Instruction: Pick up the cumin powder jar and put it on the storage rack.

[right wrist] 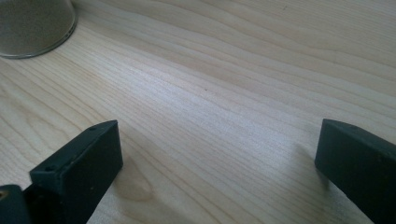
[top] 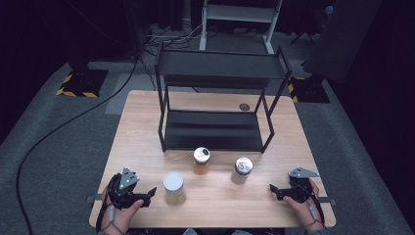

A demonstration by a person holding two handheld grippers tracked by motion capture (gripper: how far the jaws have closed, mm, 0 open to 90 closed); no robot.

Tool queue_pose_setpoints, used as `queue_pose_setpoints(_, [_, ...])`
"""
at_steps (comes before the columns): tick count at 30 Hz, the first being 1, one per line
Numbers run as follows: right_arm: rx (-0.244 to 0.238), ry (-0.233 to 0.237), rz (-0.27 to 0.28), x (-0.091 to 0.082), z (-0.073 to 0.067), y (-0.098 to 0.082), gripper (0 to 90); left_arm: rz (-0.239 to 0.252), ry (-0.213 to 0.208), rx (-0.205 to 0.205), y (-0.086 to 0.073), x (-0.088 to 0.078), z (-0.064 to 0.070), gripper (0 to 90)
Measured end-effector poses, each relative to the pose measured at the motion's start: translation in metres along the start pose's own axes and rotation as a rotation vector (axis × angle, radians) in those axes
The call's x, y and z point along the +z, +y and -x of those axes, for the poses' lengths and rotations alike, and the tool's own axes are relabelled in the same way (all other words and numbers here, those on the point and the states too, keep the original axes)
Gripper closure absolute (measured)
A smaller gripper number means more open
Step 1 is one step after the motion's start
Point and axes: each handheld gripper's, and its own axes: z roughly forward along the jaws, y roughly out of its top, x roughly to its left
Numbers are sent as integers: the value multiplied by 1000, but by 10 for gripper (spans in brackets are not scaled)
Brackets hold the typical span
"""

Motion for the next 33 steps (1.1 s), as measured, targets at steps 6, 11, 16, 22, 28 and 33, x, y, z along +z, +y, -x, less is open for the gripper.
queue_pose_setpoints(6, [0, 0, 0, 0, 0, 0, 6, 58, 6, 16, 7, -17, 7, 63])
queue_pose_setpoints(11, [1, 0, -1, 0, 0, 0, 6, 82, 8, 46, 17, -28, 13, 64])
queue_pose_setpoints(16, [-2, 3, -1, 0, 0, 0, 6, 119, -1, 51, 24, -37, 16, 64])
queue_pose_setpoints(22, [-2, 3, -1, 0, 0, 0, 6, 151, -23, 52, 34, -47, 15, 64])
queue_pose_setpoints(28, [-2, 3, -1, 0, 0, 0, 6, 173, -47, 56, 42, -49, 19, 64])
queue_pose_setpoints(33, [-2, 3, -1, 0, 0, 0, 6, 183, -65, 54, 48, -44, 25, 64])
